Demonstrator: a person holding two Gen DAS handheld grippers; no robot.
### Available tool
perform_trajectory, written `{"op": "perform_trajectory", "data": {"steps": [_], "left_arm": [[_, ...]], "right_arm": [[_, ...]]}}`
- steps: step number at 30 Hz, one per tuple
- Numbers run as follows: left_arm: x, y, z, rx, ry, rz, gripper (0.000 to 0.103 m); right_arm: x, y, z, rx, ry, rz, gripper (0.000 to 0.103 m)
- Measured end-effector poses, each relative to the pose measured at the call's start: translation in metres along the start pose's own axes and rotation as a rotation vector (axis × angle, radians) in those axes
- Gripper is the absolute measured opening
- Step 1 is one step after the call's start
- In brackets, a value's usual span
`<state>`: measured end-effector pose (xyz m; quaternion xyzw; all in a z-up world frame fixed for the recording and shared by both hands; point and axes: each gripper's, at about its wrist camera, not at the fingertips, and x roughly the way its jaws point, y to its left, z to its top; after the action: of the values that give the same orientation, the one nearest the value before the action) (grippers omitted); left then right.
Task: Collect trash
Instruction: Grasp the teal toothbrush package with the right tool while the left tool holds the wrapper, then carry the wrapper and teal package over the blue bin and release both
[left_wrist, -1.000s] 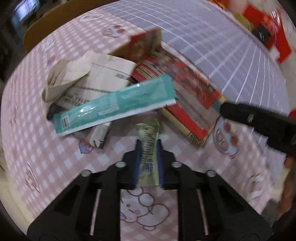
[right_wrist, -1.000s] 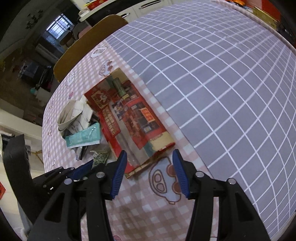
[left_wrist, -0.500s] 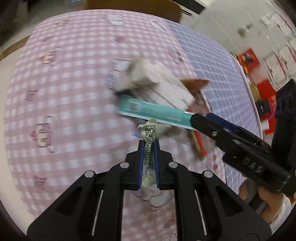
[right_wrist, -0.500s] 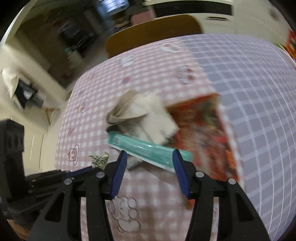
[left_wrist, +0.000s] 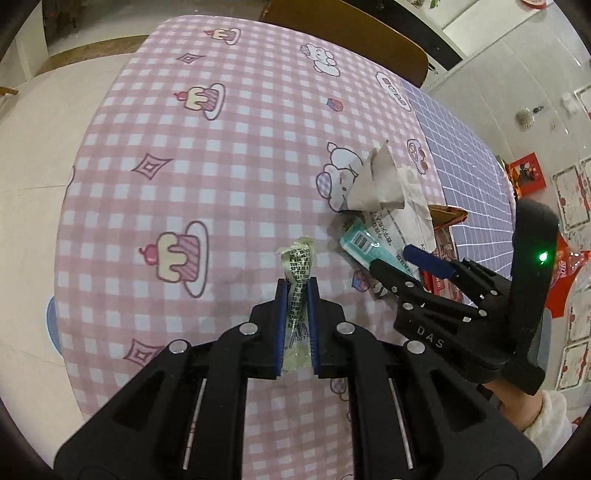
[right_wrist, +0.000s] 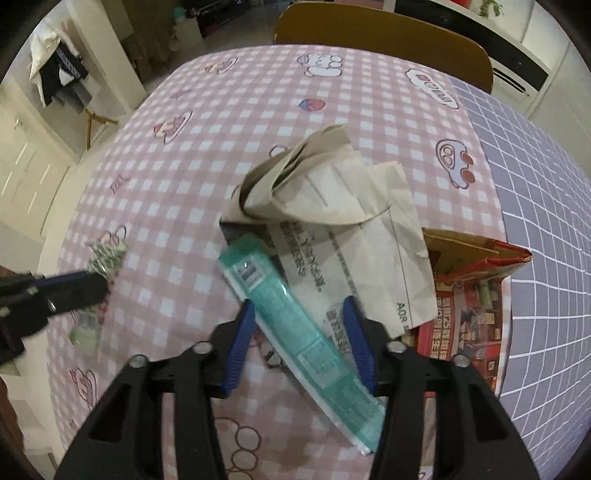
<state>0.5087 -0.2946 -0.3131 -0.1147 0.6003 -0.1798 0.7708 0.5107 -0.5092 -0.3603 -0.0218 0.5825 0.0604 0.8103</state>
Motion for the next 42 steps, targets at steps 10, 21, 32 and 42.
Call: {"op": "perform_trajectory", "data": {"steps": [10, 21, 32, 42], "left_arm": [[-0.023, 0.018, -0.014, -0.013, -0.019, -0.023, 0.011], [-0.076, 0.079, -0.036, -0.077, -0.065, -0.035, 0.011], [-0.163, 0.223, -0.083, -0.23, -0.131, 0.042, 0.011], [-0.232, 0.372, -0.141, -0.435, -0.185, 0.131, 0.011]], "right_arm": [[-0.007, 0.026, -0.016, -0.046, 0.016, -0.016, 0.01], [-0.05, 0.098, -0.027, 0.031, -0.022, 0.141, 0.007], [-0.058, 0.286, -0.025, -0.07, 0.021, 0.371, 0.007], [-0.03, 0.452, -0.022, -0.207, 0.098, 0.447, 0.007]]}}
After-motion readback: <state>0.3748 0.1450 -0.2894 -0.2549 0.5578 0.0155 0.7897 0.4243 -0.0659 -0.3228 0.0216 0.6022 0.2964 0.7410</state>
